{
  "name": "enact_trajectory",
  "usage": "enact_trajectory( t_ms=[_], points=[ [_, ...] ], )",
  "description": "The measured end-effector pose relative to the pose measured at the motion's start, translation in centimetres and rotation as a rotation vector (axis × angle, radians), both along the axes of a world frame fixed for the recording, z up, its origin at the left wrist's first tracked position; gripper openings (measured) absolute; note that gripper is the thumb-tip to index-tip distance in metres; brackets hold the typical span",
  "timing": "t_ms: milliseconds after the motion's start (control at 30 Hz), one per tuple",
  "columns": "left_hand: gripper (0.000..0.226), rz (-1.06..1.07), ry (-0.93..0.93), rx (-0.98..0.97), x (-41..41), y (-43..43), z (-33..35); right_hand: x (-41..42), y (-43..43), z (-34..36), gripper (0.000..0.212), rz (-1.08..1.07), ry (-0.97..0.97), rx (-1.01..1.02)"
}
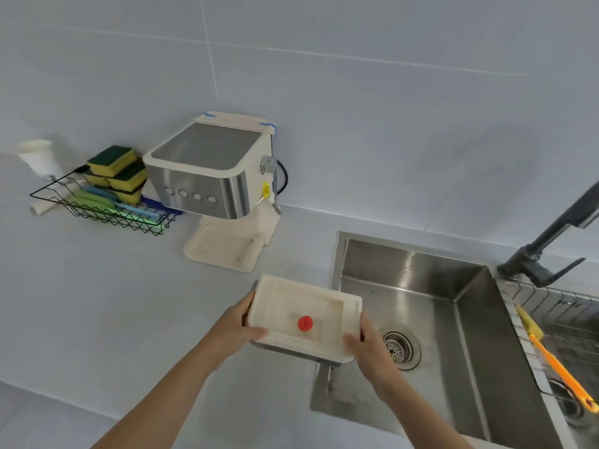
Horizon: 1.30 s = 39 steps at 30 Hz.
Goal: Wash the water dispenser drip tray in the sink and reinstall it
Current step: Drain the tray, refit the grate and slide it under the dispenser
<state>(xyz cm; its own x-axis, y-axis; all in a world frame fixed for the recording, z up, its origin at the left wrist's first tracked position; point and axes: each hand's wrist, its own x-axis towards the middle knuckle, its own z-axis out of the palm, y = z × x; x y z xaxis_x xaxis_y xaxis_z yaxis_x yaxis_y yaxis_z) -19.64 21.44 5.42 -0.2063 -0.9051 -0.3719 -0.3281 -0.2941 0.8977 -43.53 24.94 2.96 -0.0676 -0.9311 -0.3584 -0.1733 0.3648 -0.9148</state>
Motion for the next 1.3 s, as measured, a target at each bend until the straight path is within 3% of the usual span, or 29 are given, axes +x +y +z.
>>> enact_trajectory(
  t_ms=[133, 367, 600, 800, 967, 1100, 1300],
  points=[
    [0.059, -0.042, -0.049, 0.051, 6.0, -0.5, -1.1, 6.8, 0.7, -1.0, 0.046, -0.029, 0.057, 0.063],
    [0.062, -0.139, -0.104, 0.127, 10.7, -0.3, -3.0, 12.7, 2.4, -2.3, 0.051, -0.090, 0.167, 0.199],
    [0.063, -0.160, -0.184, 0.160, 11.3, 0.4, -4.2, 13.2, 2.6, -2.6, 0.038, -0.079, 0.183, 0.214],
    [0.056, -0.142, -0.218, 0.198, 10.7, 0.3, -5.1, 12.7, 2.8, -2.8, 0.055, -0.063, 0.185, 0.267],
    [0.040, -0.115, -0.309, 0.229, 10.5, -0.9, -5.4, 11.9, 2.5, -2.5, 0.055, -0.030, 0.187, 0.284],
    [0.070, -0.098, -0.469, 0.089, 10.5, -4.1, -4.9, 9.6, 0.2, -2.1, 0.061, -0.063, 0.344, 0.228],
    [0.064, -0.384, -0.557, -0.234, 6.7, -9.6, -3.8, 6.5, -5.7, -1.2, 0.060, 0.168, 0.714, 0.092]
  ],
)
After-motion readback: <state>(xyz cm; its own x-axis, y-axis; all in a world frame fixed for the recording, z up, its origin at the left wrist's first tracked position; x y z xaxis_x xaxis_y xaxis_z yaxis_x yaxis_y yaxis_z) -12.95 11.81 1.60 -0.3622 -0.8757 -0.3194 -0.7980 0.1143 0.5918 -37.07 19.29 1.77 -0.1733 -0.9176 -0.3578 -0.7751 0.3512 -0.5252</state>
